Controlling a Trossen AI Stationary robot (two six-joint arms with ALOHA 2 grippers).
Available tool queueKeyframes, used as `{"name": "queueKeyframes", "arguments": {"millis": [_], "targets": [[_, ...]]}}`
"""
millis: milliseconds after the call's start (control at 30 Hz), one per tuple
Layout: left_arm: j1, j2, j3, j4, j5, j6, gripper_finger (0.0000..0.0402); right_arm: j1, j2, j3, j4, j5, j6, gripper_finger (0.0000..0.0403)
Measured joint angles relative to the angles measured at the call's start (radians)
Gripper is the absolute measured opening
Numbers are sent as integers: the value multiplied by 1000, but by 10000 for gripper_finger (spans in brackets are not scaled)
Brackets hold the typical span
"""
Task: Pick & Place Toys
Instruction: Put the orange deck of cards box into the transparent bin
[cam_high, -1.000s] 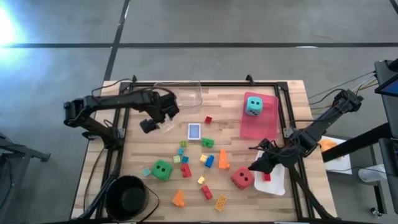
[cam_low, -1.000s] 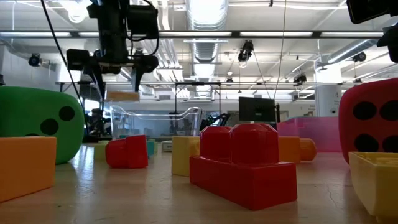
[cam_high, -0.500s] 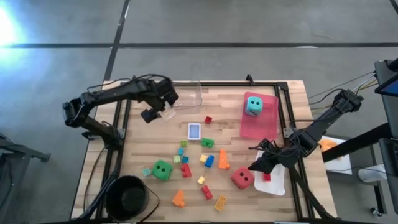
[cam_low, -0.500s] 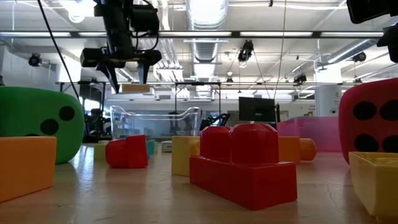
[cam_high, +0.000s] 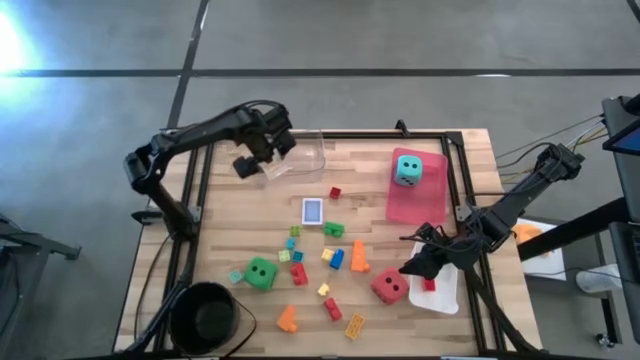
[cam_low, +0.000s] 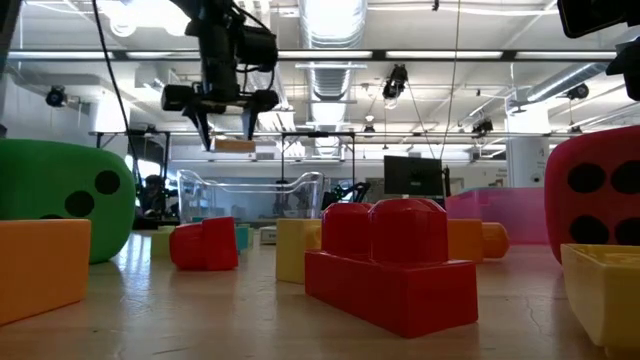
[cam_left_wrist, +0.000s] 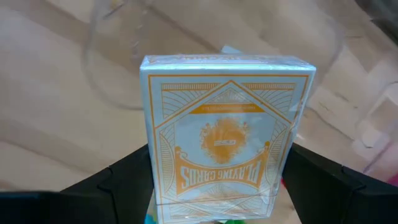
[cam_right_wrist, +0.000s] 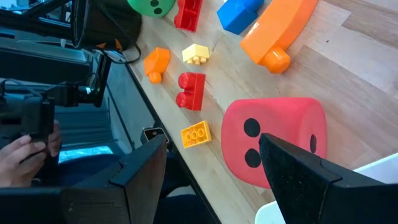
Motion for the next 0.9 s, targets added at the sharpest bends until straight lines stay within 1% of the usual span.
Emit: {"name": "queueKeyframes", "arguments": {"millis": [133, 267, 333, 433, 600, 800, 900], "targets": [[16, 66, 72, -24, 13, 57, 304, 0, 0, 0, 0, 0, 0, 251], [30, 110, 113, -30, 18, 110, 304, 0, 0, 0, 0, 0, 1, 251], [36, 128, 122, -30, 18, 106, 304, 0, 0, 0, 0, 0, 0, 251], [44, 149, 127, -23, 19, 56, 304, 0, 0, 0, 0, 0, -1, 251], [50, 171, 126, 1, 21, -68, 304, 0, 0, 0, 0, 0, 0, 251], [53, 173, 126, 37, 10, -285, 304, 0, 0, 0, 0, 0, 0, 251], [64, 173, 126, 51, 15, -333, 304, 0, 0, 0, 0, 0, 1, 251]]}}
